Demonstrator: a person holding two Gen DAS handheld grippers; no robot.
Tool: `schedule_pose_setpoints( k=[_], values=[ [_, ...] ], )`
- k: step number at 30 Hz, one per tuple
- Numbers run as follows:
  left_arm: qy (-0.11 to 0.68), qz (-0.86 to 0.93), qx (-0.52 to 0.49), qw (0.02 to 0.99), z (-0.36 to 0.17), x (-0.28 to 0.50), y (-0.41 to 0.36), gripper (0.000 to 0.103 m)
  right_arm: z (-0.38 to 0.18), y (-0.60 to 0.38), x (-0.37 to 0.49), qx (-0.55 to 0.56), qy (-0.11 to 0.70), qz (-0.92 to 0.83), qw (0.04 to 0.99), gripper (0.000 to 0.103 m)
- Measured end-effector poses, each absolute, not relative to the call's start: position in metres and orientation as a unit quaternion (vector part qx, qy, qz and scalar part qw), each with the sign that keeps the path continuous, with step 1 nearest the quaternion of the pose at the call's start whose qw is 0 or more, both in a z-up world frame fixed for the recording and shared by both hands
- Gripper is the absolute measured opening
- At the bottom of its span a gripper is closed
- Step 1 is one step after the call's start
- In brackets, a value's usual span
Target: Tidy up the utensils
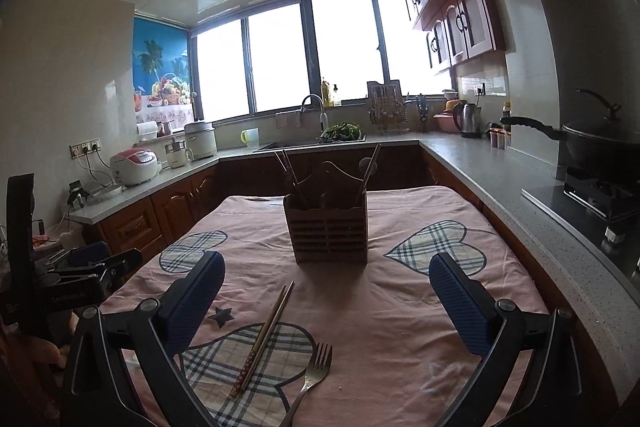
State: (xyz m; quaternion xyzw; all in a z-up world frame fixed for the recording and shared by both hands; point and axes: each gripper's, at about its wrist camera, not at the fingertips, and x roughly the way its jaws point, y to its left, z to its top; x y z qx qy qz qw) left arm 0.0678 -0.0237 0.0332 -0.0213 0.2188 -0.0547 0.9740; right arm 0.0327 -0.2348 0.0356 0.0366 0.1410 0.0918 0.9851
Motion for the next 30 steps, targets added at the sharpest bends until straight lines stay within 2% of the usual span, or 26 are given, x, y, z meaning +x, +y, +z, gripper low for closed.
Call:
schedule_pose_setpoints(
  k=[5,11,20,30],
  values=[
    [0.197,-0.057,-0.018,0.979,0.035,0.052,-0.03,0.103,0.047,-0.228,0.02,0.03,0.128,0.103,0.986,0.103],
    [0.183,-0.043,-0.018,0.982,0.016,0.035,-0.034,0.103,0.013,-0.22,0.011,0.017,0.119,0.085,0.989,0.103],
    [0.228,-0.019,0.011,0.973,-0.01,0.035,-0.042,0.103,-0.026,-0.227,0.016,0.048,0.161,0.062,0.984,0.103],
    [0.242,-0.003,0.011,0.97,-0.003,0.03,-0.034,0.103,-0.019,-0.224,0.009,0.053,0.163,0.065,0.983,0.103]
  ],
)
